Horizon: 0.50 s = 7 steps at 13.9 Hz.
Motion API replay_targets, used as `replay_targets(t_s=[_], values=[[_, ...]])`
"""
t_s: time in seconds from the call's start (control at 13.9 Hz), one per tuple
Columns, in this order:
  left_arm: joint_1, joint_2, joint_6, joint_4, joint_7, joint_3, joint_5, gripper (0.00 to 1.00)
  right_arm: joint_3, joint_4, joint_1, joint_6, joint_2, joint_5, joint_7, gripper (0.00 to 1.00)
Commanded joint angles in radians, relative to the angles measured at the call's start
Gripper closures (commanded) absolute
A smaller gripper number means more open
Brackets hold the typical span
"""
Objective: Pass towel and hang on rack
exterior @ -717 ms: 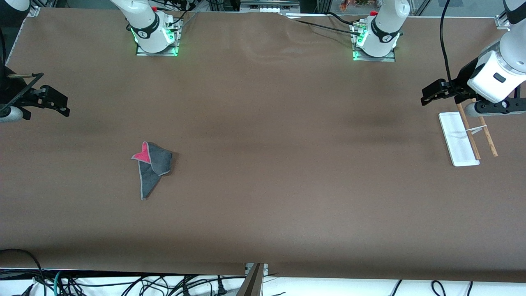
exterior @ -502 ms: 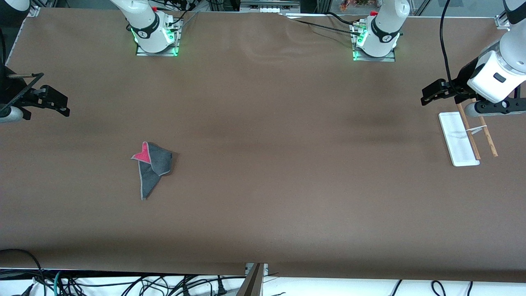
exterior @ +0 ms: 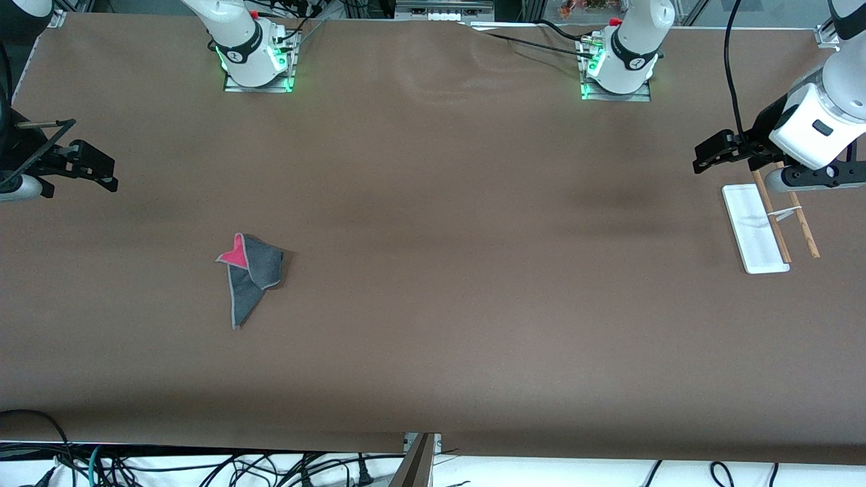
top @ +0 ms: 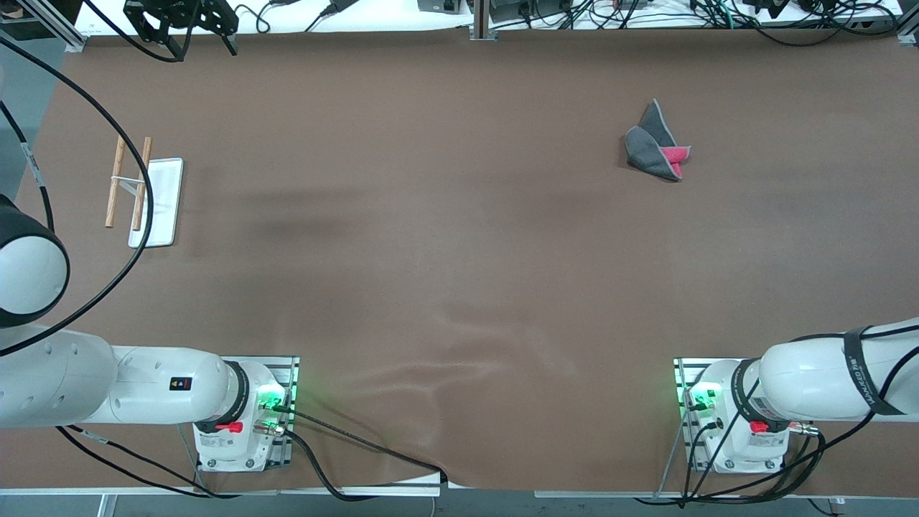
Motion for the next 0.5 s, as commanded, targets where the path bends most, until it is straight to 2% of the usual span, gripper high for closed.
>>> replay_targets(t_s=[0.0,0.43], values=[[0.002,0.008,-0.011,0.022,-0.011,-0.003,-0.008,0.0,0.001,0.026,-0.001,-0.01,0.01,0.013,-0.013,0.0],[0.002,0.008,-0.011,0.022,-0.011,-0.001,-0.008,0.0,0.003,0.026,-0.001,-0.008,0.01,0.013,-0.008,0.0]])
